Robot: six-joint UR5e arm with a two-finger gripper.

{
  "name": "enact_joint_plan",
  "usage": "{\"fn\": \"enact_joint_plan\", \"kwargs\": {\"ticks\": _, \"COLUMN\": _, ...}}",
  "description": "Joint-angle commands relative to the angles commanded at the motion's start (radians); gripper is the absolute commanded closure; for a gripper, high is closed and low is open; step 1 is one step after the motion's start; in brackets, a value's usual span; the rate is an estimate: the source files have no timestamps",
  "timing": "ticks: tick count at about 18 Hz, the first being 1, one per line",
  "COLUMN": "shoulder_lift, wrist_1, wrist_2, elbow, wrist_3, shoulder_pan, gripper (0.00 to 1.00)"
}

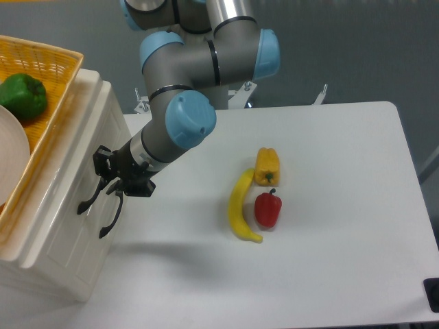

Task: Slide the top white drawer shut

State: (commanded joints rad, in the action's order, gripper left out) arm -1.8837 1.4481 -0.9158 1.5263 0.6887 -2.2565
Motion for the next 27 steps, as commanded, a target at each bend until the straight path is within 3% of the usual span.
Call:
{"fn": "enact_joint_plan", "kwargs": {"ticks": 5, "shoulder_lift": 0.008, "wrist_1": -0.034, "wrist_2": -0.002, "elbow": -0.002, "wrist_3": -0.002, "shoulder_pan": -0.058, "gripper": 0.58}}
{"fn": "enact_joint_plan", "kwargs": {"ticks": 11, "shoulder_lift": 0.028, "wrist_1": -0.038, "wrist_2": -0.008, "elbow": -0.005, "wrist_3": 0.0, "shoulder_pan": -0.19, "gripper": 0.47}}
{"fn": "enact_joint_plan", "kwargs": {"ticks": 15, "shoulder_lift": 0.028, "wrist_1": -0.032, "wrist_2": -0.126, "elbow": -0.006, "wrist_3": -0.005, "shoulder_pan": -0.25, "gripper": 0.39}}
{"fn": "enact_joint_plan", "kwargs": {"ticks": 18, "shoulder_lift": 0.02, "wrist_1": -0.037, "wrist_2": -0.21, "elbow": -0.006, "wrist_3": 0.0, "shoulder_pan": -0.287, "gripper": 0.21}}
{"fn": "enact_joint_plan", "kwargs": {"ticks": 20, "shoulder_lift": 0.015, "wrist_1": -0.04, "wrist_2": -0.274, "elbow": -0.006, "wrist_3": 0.002, "shoulder_pan": -0.307, "gripper": 0.01}}
{"fn": "enact_joint_plan", "kwargs": {"ticks": 23, "shoulder_lift": -0.011, "wrist_1": -0.064, "wrist_2": -0.314, "elbow": -0.026, "wrist_3": 0.024, "shoulder_pan": -0.363, "gripper": 0.0}}
{"fn": "enact_joint_plan", "kwargs": {"ticks": 25, "shoulder_lift": -0.043, "wrist_1": -0.087, "wrist_2": -0.324, "elbow": -0.05, "wrist_3": 0.099, "shoulder_pan": -0.377, "gripper": 0.0}}
{"fn": "enact_joint_plan", "kwargs": {"ticks": 27, "shoulder_lift": -0.067, "wrist_1": -0.091, "wrist_2": -0.403, "elbow": -0.075, "wrist_3": 0.191, "shoulder_pan": -0.394, "gripper": 0.0}}
